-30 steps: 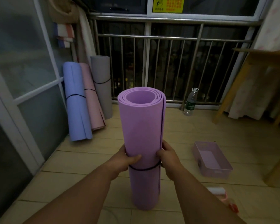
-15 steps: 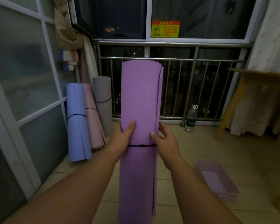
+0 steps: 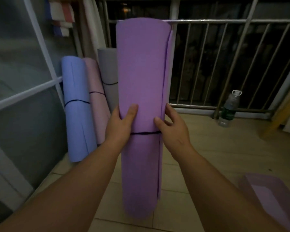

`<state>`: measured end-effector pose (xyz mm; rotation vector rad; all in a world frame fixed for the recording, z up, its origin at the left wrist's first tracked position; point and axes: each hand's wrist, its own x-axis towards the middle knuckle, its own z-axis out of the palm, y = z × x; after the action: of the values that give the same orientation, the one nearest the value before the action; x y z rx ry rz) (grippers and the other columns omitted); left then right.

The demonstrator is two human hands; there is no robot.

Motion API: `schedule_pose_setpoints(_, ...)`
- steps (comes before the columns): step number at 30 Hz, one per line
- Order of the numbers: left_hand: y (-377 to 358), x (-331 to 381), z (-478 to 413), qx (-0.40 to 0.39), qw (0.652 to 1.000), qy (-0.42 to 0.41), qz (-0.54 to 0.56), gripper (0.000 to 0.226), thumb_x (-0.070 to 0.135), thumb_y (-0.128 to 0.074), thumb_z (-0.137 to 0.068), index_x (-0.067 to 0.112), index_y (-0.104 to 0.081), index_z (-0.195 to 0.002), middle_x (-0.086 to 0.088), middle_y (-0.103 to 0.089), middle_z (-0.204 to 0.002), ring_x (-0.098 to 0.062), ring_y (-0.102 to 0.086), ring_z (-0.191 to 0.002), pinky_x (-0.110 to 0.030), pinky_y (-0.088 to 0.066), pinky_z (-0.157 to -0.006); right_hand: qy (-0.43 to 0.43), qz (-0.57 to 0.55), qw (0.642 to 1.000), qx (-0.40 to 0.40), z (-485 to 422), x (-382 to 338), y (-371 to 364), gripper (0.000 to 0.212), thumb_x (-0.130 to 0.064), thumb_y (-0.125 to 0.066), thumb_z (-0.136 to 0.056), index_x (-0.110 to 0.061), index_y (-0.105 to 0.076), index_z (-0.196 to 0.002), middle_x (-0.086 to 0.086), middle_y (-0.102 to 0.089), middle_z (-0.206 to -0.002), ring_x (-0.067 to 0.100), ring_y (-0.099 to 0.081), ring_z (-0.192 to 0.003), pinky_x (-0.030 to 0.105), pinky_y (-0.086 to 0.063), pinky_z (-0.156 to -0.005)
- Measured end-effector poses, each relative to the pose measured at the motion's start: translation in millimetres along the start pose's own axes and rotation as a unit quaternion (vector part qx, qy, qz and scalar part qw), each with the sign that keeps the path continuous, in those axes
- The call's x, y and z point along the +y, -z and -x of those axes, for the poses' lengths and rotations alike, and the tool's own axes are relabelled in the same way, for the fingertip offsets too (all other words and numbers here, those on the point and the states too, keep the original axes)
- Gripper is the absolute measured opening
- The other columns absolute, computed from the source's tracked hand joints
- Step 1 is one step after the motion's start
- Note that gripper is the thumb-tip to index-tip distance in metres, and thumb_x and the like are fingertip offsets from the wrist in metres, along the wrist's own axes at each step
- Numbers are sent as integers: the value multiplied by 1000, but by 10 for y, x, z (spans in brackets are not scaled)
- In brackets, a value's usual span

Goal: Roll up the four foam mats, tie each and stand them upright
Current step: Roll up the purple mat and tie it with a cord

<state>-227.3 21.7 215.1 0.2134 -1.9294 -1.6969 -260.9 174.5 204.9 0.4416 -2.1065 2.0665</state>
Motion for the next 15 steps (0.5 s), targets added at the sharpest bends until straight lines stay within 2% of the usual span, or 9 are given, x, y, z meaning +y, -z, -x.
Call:
schedule_pose_setpoints(2, 98, -45, -135, 8, 1000, 8, 0, 62, 74, -61, -74, 41, -53, -125, 23, -62, -115, 3, -61, -106, -20, -48, -87, -13, -6, 1000, -11, -123, 40, -173, 67, -14, -69, -88, -29, -41, -148, -20, -54, -131, 13, -63, -109, 44, -51, -100)
schedule_pose_setpoints(5, 242, 58, -305, 23, 999, 27, -12, 54, 64, -55, -81, 38, -49, -128, 32, -56, -108, 21, -55, -92, -2, -43, -74, -37, -1, 999, -30, -289, -74, -426, 66, -15, -68, -88, -31, -42, -147, -26, -55, -126, 12, -64, -109, 44, -52, -99)
schedule_pose_setpoints(6, 305, 113, -370, 28, 999, 33, -14, 51, 62, -55, -82, 38, -49, -126, 33, -55, -107, 24, -54, -89, 0, -42, -72, -48, -1, 998, -35, -327, -158, -504, 66, -15, -68, -88, -31, -42, -147, -28, -55, -125, 12, -64, -109, 44, -52, -99)
schedule_pose_setpoints(8, 438, 281, -532, 37, 998, 38, -14, 61, 68, -58, -80, 32, -53, -129, 28, -59, -112, 19, -57, -95, -7, -46, -79, -63, -1, 997, -43, -431, -361, -635, 67, -16, -68, -87, -31, -42, -147, -31, -54, -125, 10, -64, -110, 44, -52, -99)
schedule_pose_setpoints(11, 715, 553, -768, 46, 997, 61, -21, 74, 75, -56, -72, 36, -51, -134, 23, -63, -118, 5, -60, -105, -19, -48, -87, -93, 4, 994, -57, -586, -714, -863, 71, -25, -69, -82, -31, -42, -147, -23, -55, -134, 11, -62, -114, 43, -52, -99)
schedule_pose_setpoints(13, 924, 806, -927, 52, 995, 78, -19, 71, 72, -59, -72, 37, -52, -134, 23, -64, -117, 5, -61, -105, -22, -49, -89, -108, 1, 992, -65, -693, -1006, -1060, 73, -28, -67, -77, -31, -43, -146, -19, -54, -138, 13, -61, -117, 44, -51, -100)
schedule_pose_setpoints(15, 1163, 1073, -1085, 63, 993, 95, -15, 66, 68, -64, -75, 37, -54, -132, 22, -65, -116, 5, -62, -104, -23, -50, -88, -121, -3, 990, -76, -815, -1312, -1284, 70, -21, -68, -80, -29, -45, -145, -18, -54, -138, 15, -60, -119, 45, -50, -101)
